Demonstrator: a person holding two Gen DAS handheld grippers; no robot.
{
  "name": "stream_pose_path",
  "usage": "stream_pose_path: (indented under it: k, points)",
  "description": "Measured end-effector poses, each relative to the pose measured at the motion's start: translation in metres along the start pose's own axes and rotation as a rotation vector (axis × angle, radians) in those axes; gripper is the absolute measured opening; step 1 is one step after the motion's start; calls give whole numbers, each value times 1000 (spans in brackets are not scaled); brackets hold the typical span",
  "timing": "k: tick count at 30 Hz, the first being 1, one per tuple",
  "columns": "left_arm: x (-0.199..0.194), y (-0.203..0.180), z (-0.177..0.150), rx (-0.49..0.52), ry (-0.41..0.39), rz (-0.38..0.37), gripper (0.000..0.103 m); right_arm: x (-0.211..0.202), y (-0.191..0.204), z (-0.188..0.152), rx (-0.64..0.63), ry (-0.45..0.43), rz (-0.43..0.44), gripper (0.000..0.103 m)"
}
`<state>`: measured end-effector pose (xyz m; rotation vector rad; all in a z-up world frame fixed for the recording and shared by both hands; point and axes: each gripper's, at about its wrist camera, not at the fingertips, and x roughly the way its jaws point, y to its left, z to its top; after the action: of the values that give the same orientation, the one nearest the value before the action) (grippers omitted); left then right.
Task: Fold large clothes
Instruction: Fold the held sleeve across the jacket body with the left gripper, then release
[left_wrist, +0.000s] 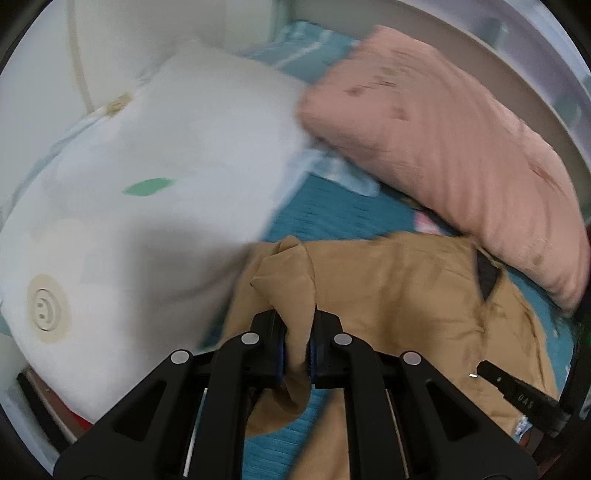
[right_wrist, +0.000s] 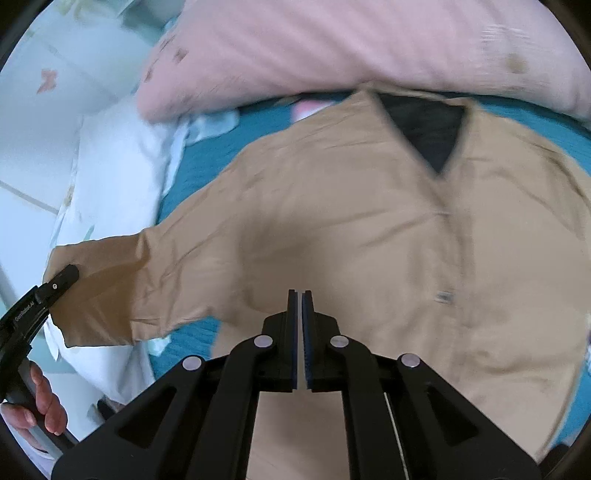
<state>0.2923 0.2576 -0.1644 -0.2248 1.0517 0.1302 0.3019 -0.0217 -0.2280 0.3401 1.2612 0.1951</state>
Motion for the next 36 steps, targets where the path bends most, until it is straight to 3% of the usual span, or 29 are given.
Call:
stream_pose_path:
  k: [9,13,21,25,28,36]
  points:
    - [-7,-150,-20,120,5,-118,9,-82,-99,-32,157,-119,-21,5]
    - [1,-216,-33,176,25,-166,9,-110,-146,-50,222,-170,-70,5]
    - [19,-327,-58,248,81,-243,9,-136,-228,-87,354,-190,-117,5]
    - [35,-368,-70,268,117,-266,9,-134,-260,-106,411,-176,-124,5]
    - [54,-395,-83,303,136,-230,9,-126,-279,-115,453,-147,-125,5]
    - [119,-411,-105,308,234,-186,9,-111,-306,-134,527,-100,-113,5]
